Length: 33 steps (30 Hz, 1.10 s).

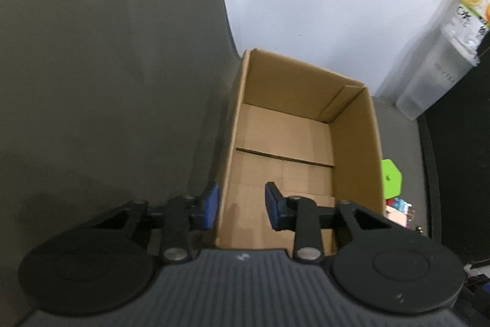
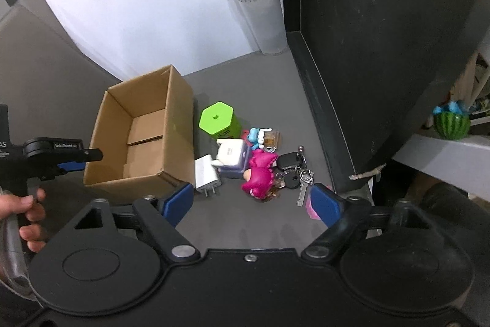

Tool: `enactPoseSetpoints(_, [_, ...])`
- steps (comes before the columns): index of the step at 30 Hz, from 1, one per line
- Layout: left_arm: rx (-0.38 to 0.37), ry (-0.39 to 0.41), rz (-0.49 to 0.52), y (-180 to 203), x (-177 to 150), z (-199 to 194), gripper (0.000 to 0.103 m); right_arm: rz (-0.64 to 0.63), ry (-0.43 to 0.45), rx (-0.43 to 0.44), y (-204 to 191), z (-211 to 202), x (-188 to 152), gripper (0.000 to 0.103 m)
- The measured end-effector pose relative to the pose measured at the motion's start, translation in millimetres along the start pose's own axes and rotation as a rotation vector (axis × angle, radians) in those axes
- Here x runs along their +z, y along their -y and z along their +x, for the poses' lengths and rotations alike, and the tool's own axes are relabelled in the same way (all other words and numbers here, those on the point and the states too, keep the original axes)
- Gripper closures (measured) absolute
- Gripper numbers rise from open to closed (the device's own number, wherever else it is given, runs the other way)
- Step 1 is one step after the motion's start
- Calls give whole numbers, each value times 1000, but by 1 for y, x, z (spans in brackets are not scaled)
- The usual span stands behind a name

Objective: Organize rigid objects
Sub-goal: 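Move the right tool toward the pink dinosaur while the left tool holds the box edge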

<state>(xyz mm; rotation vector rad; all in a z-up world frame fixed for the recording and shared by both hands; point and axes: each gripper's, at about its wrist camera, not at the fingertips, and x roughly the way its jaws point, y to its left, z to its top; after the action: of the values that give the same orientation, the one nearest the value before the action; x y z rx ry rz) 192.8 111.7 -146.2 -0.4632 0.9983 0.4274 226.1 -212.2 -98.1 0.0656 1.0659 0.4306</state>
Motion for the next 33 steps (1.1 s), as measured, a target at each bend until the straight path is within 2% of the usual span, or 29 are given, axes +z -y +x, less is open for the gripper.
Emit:
enactPoseSetpoints(8, [24,-35,11,-3,3,15,76,-4,-48,-9,0,29,10,19])
enactPoseSetpoints(13, [39,-58,22,-3,3,27,84,-12,-66,-13,-3,45,15,19])
enactPoseSetpoints(15, [46,-75,13,-6,3,32,92,-8,-70,-17,-3,53,16,19])
enactPoseSetpoints(22, [42,-70,21,-10,0,30,92,8,-82,-24,0,81,15,19])
enactPoseSetpoints(33, [43,-85,30,-8,1,32,92,28,-116,-35,10,117,5,25])
